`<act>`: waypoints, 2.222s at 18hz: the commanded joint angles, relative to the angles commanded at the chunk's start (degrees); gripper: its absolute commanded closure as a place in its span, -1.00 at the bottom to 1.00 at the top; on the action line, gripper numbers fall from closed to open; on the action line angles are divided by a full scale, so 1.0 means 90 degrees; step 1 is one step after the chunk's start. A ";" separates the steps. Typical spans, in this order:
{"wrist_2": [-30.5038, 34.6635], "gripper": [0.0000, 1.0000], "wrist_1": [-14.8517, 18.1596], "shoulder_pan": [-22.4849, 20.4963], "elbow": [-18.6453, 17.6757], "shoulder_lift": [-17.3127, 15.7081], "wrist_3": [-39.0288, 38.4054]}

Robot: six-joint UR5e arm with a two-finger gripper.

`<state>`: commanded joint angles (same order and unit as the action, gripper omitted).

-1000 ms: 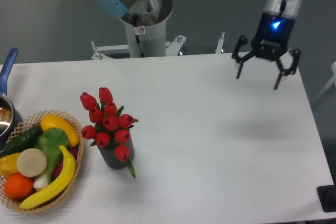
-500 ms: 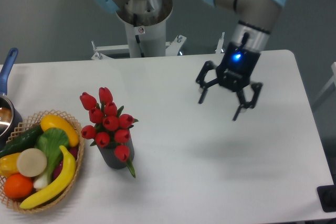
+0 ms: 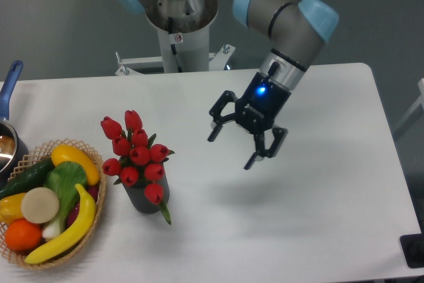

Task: Pick up the flowers from the vase
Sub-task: 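Move the open gripper toward the red tulip stems above the vase, then position the gripper around the tulip stems and close on them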

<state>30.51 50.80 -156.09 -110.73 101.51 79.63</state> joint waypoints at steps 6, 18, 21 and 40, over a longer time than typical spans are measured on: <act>-0.0393 -1.00 0.0000 0.0264 -0.0050 0.0058 0.0000; -0.0324 -1.00 -0.0010 0.0781 -0.0157 0.0195 0.0264; -0.0324 -1.00 -0.0019 0.0898 -0.0147 0.0215 0.0234; -0.0373 -0.26 -0.0166 0.1279 0.0057 0.0547 0.0254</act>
<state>27.16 49.31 -144.58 -110.22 106.43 81.91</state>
